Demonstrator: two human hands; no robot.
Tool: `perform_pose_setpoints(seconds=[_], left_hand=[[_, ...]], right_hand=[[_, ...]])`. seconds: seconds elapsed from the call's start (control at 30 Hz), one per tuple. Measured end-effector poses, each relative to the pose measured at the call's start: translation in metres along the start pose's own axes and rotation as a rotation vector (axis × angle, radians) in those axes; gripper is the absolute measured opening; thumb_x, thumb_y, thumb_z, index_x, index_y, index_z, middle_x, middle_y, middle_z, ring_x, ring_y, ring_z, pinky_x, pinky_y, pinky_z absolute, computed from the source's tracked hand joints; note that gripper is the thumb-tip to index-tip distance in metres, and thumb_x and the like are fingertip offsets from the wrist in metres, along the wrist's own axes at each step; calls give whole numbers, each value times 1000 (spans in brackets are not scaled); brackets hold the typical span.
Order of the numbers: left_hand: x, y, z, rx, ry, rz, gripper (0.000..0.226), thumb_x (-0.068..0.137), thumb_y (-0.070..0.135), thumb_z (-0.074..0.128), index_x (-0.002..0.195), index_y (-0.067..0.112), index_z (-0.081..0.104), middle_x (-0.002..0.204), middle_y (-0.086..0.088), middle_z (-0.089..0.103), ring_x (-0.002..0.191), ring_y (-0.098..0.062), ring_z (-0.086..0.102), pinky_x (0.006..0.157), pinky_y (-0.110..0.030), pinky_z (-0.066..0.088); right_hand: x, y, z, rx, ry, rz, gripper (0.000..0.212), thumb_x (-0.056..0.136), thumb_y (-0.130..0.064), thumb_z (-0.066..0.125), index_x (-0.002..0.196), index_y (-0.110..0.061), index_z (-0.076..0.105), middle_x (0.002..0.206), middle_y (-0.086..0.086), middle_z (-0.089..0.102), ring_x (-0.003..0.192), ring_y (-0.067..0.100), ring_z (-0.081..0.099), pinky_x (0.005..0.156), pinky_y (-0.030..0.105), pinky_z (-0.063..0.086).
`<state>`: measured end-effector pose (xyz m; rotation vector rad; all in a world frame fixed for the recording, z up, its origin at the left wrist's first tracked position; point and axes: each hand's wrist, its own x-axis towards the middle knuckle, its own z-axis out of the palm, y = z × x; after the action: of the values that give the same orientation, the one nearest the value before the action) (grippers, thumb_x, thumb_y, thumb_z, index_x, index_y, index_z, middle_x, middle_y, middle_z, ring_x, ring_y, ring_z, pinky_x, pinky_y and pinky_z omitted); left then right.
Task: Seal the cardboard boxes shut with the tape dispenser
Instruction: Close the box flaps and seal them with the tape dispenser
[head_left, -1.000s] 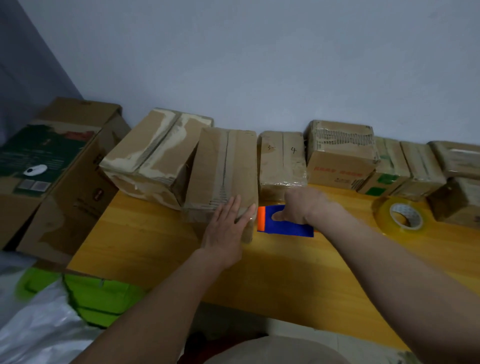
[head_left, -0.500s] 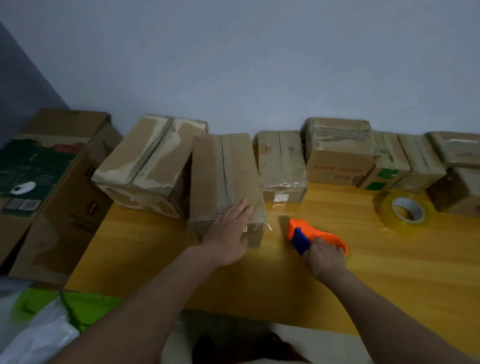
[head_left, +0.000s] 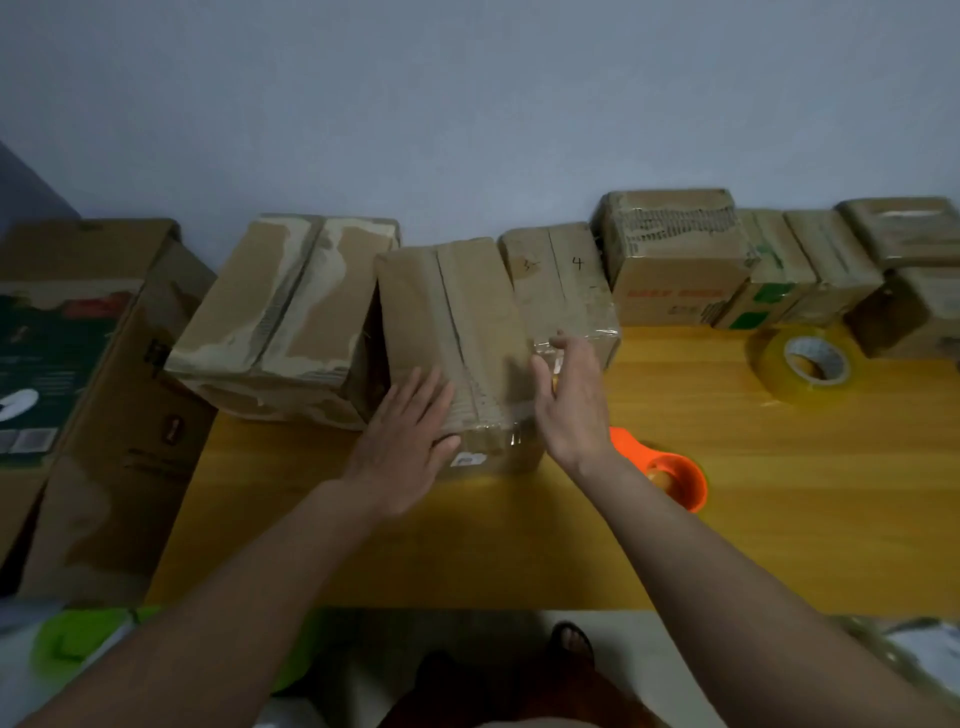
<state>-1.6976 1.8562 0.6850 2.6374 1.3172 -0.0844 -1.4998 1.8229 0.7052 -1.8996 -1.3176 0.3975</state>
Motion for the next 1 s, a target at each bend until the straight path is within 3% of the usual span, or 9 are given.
perform_pose_setpoints(seconds=[0.1,0.17,0.3,0.47,0.63,0.73,0.8,0.9,1.0], left_hand=[[-5,-13,1,0,4,49,71,97,56,20,150,23,-16,158,3,-22,141,-10,-28,110,-28,-22],[-8,-19,1,22,12,112,76,96,60,23,148,26,-21,157,4,-27,140,-9,-32,107,-27,-25],[-8,-28,6,20,9,182,97,88,63,47,150,25,-17,158,4,-25,141,-9,-30,109,-28,-23],[-3,-38,7,52,-23,218,119,70,43,75,153,25,-8,158,10,-21,142,-5,-27,106,-18,-30],[-3,-50,8,164,-42,256,120,76,9,71,147,30,-25,157,9,-25,142,-9,-28,114,-32,-16],[0,-58,-2,147,-41,308,110,80,-13,54,146,30,-23,158,11,-19,144,-8,-19,121,-37,2],[3,-61,-8,144,-27,300,102,83,-12,54,150,33,-8,160,9,-13,146,-12,-13,121,-42,14],[7,-63,-12,163,-27,220,98,86,-1,61,149,45,3,160,-3,-16,147,-22,-15,116,-41,2],[9,-66,-10,182,-30,220,103,84,-9,57,150,43,-3,160,-5,-18,146,-20,-18,115,-35,-5]], right_hand=[[13,-2,31,191,-74,309,39,101,-29,43,130,-3,42,129,18,52,121,32,48,95,31,35],[13,7,43,217,17,449,39,102,-31,36,125,-2,49,124,22,58,116,36,51,89,35,36],[5,12,62,453,448,541,54,103,-35,35,84,7,64,89,27,64,86,39,53,74,38,37],[2,15,79,607,668,469,68,98,-42,27,77,10,67,74,26,65,76,39,56,67,38,42],[-17,40,71,226,308,106,59,90,-41,26,109,6,55,99,20,64,87,25,54,73,33,38],[-18,54,44,-60,80,-50,77,87,-57,36,132,5,42,131,20,53,120,32,51,99,37,39],[-20,44,34,-296,63,-274,84,88,-63,39,138,5,39,144,24,39,138,37,32,115,47,24],[-24,10,45,-608,-106,-438,83,91,-69,23,142,-7,41,153,14,32,145,30,19,120,46,9],[-26,3,50,-751,-201,-406,79,92,-68,19,148,-13,33,152,12,34,143,31,26,119,47,16]])
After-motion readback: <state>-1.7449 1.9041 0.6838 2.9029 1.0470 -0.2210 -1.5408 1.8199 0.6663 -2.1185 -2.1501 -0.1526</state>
